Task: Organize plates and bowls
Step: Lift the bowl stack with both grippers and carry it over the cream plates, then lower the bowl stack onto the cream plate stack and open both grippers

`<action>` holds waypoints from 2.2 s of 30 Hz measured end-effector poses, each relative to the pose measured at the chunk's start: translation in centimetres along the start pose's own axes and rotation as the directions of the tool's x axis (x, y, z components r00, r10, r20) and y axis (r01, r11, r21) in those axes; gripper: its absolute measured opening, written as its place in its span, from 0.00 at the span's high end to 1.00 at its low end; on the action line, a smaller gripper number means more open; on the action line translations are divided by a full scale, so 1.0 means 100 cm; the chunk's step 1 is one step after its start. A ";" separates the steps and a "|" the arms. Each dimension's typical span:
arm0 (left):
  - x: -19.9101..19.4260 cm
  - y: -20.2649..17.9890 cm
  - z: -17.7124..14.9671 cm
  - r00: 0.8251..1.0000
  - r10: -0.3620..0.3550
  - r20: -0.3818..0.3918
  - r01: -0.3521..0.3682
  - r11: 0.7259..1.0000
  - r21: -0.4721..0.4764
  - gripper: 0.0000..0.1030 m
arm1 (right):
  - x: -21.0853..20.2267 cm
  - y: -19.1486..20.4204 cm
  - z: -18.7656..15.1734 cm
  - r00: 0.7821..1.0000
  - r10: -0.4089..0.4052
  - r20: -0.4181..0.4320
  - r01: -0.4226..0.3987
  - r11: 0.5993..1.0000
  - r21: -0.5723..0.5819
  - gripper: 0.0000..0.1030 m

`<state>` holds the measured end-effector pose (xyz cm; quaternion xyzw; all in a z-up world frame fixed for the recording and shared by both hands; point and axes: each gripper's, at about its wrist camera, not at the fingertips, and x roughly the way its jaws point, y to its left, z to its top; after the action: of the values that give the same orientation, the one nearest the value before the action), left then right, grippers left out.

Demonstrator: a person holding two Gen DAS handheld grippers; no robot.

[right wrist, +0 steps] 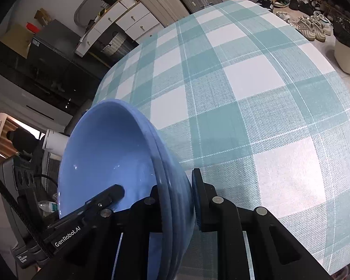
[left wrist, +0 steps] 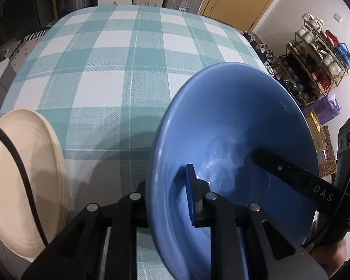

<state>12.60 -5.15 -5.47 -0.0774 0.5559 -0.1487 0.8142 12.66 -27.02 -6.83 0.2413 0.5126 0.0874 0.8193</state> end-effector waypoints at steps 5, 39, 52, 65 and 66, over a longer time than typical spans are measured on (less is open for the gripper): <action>-0.020 0.008 0.006 1.000 0.001 0.015 0.000 1.000 -0.022 0.83 | -0.008 0.020 0.005 1.000 0.013 0.002 -0.013 1.000 0.009 0.85; -0.103 0.215 -0.020 0.984 0.163 0.077 -0.132 0.941 -0.311 0.83 | 0.090 0.246 -0.038 0.983 0.064 -0.174 -0.100 0.973 -0.207 0.85; -0.079 0.227 -0.028 0.986 0.165 0.036 -0.145 0.934 -0.325 0.82 | 0.117 0.239 -0.049 0.979 0.012 -0.203 -0.057 0.974 -0.220 0.85; -0.071 0.231 -0.028 0.985 0.174 0.022 -0.157 0.931 -0.328 0.82 | 0.132 0.237 -0.052 0.976 -0.016 -0.215 -0.035 0.973 -0.229 0.84; -0.071 0.232 -0.028 0.985 0.172 0.021 -0.156 0.931 -0.329 0.81 | 0.133 0.238 -0.052 0.976 -0.016 -0.217 -0.035 0.973 -0.230 0.84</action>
<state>11.21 19.21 -6.97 -0.1681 0.5569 0.0157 0.8133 16.68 0.39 -7.74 0.1354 0.5840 0.1767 0.7806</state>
